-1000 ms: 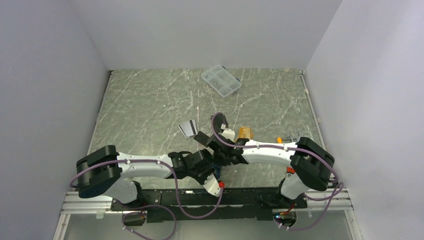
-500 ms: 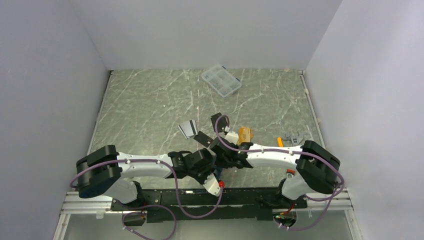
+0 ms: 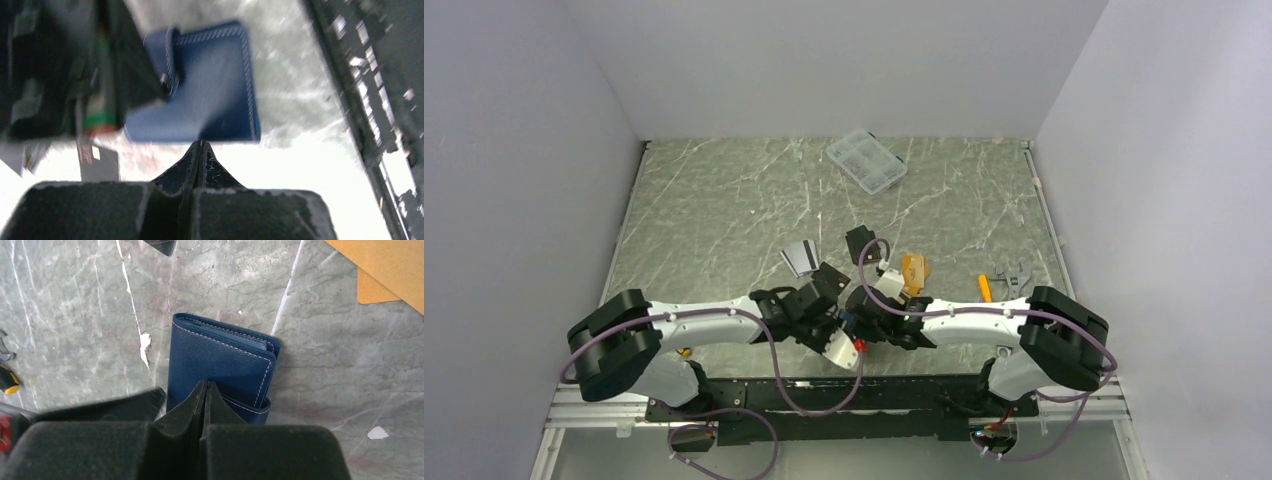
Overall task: Put the credit cards into the card holder
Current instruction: Close the card holder at the center of the board, then reset both arms
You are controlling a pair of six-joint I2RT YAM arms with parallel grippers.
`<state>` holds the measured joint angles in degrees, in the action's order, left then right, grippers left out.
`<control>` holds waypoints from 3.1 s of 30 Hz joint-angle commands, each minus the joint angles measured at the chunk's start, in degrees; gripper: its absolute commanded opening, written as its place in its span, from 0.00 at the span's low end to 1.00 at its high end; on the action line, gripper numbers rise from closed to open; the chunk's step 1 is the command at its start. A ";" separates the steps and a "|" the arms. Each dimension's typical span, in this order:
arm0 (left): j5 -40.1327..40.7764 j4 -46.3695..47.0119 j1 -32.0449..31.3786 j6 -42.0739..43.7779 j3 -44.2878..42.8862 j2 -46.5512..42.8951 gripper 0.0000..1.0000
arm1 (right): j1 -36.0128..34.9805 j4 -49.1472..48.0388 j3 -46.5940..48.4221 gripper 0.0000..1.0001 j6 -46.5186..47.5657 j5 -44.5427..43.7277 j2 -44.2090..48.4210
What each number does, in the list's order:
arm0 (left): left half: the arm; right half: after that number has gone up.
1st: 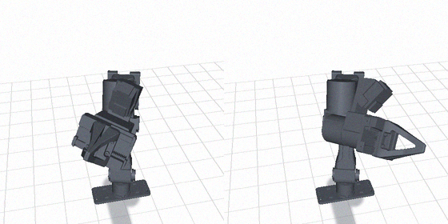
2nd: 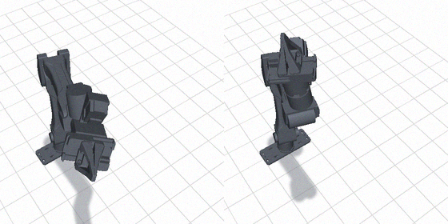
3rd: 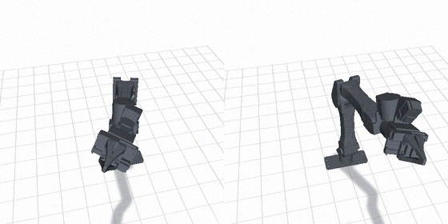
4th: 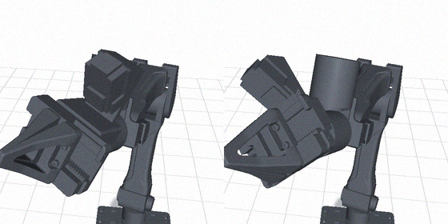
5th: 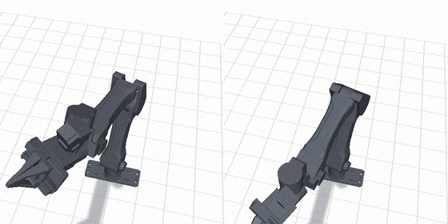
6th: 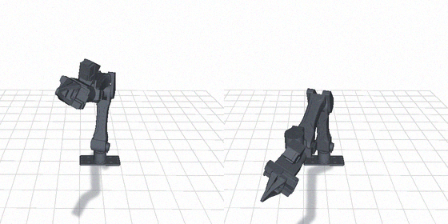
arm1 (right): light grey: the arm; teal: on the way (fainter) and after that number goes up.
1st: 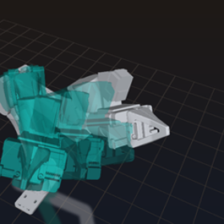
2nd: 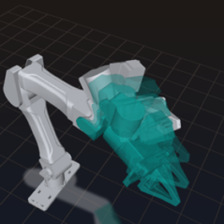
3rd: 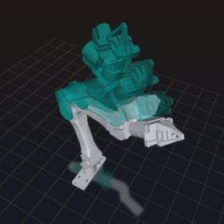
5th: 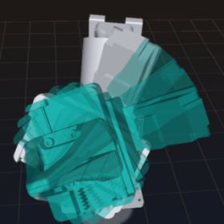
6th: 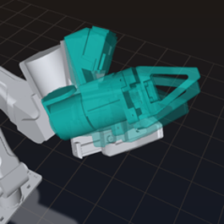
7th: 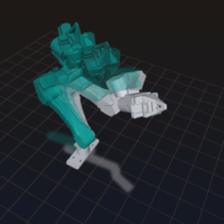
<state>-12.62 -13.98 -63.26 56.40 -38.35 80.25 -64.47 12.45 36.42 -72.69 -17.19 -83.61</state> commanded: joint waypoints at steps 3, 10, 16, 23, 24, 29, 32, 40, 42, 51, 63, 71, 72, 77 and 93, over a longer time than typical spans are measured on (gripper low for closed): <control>-5.82 -9.92 10.57 -2.06 -3.85 -5.76 0.00 | -4.11 12.24 -9.53 0.00 -2.45 6.74 -5.27; -12.96 -16.83 22.66 -3.50 -5.34 -11.19 0.00 | -6.94 10.63 -13.87 0.00 -6.65 6.24 -5.70; -18.95 -19.94 32.73 -6.17 -8.06 -11.68 0.00 | -10.44 14.89 -12.46 0.00 -10.20 5.25 -6.13; -19.73 -18.52 37.26 -13.47 -10.16 -11.61 0.06 | -15.94 15.83 -15.80 0.00 -19.13 6.18 -6.60; -19.38 -18.35 37.51 -14.64 -10.35 -11.55 0.09 | -16.36 16.31 -15.36 0.00 -19.59 5.82 -7.22; -17.22 -20.03 39.43 -18.95 -12.43 -10.89 0.33 | -16.26 18.79 -9.80 0.28 -16.66 1.19 -9.94; -16.63 -21.71 42.26 -19.66 -14.34 -11.43 0.64 | -13.46 18.72 -5.53 0.41 -12.00 -2.98 -9.80; -20.12 -26.13 52.77 -23.09 -21.54 -11.40 0.99 | -2.12 19.05 13.43 0.78 11.84 -8.84 -7.25; -19.71 -27.32 54.98 -24.11 -23.55 -11.02 0.99 | -0.54 20.15 18.49 0.98 17.29 -8.90 -5.54; -29.88 -29.50 71.50 -28.99 -29.66 -7.55 0.99 | 8.85 17.39 30.40 1.00 40.15 -1.89 6.47; -16.21 4.05 72.19 -41.21 -12.17 -11.97 0.99 | 46.71 -0.13 15.43 1.00 49.84 -2.19 14.66; -20.18 34.54 72.45 -43.95 7.53 -9.74 0.99 | 58.67 -24.50 -5.73 0.99 55.38 -16.72 18.18; -20.20 37.55 72.49 -44.52 8.59 -8.63 0.99 | 59.69 -27.78 -8.00 0.99 55.78 -17.49 18.23; -19.55 50.91 72.54 -45.57 12.00 -1.94 0.99 | 62.70 -49.66 -18.66 0.99 58.01 -15.02 18.57; -8.95 85.30 73.14 -52.94 29.19 -1.56 0.99 | 63.59 -82.22 -25.52 0.99 67.35 -3.25 -1.01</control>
<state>-28.32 49.71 11.09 7.68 -13.02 75.75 -0.58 -54.57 13.93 -9.26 -24.14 -81.80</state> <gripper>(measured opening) 0.994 0.990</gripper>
